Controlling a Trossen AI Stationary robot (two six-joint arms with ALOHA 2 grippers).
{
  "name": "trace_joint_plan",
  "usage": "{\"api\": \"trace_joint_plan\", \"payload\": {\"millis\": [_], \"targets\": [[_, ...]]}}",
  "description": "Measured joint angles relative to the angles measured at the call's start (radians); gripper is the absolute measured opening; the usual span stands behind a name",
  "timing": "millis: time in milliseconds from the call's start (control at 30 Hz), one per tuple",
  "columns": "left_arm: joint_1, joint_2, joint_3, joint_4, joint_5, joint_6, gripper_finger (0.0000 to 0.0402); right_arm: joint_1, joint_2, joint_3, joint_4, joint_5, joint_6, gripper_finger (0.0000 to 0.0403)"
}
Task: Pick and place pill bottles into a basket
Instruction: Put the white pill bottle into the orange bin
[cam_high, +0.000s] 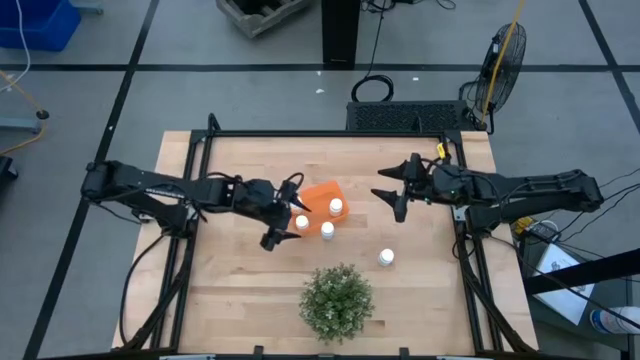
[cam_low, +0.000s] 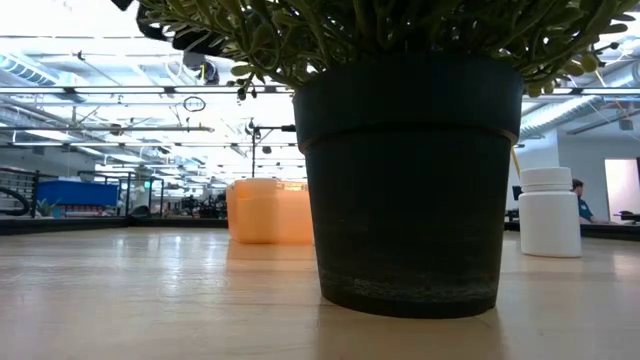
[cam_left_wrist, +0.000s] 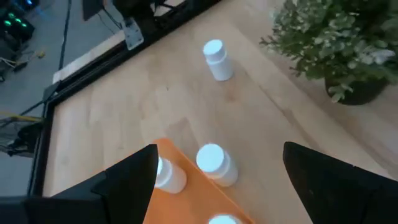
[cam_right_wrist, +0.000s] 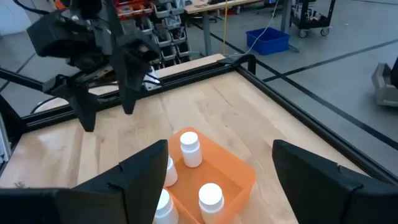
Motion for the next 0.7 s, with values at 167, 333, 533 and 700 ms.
{"api": "trace_joint_plan", "payload": {"millis": [167, 333, 533, 700], "targets": [[0.025, 0.106, -0.002, 0.066, -0.001, 0.008, 0.0349, 0.0, 0.0, 0.0, -0.002, -0.002, -0.005, 0.0279], [0.05, 0.201, -0.003, 0.122, 0.018, 0.025, 0.0349, 0.0, -0.001, 0.0, -0.004, -0.005, -0.005, 0.0279], [0.095, 0.121, -0.002, 0.152, -0.036, -0.068, 0.0349, 0.0, 0.041, 0.0, 0.003, -0.054, 0.013, 0.0279], [0.147, -0.078, -0.003, 0.063, -0.033, -0.128, 0.0349, 0.0, 0.079, 0.0, 0.03, -0.054, -0.001, 0.0279]]}}
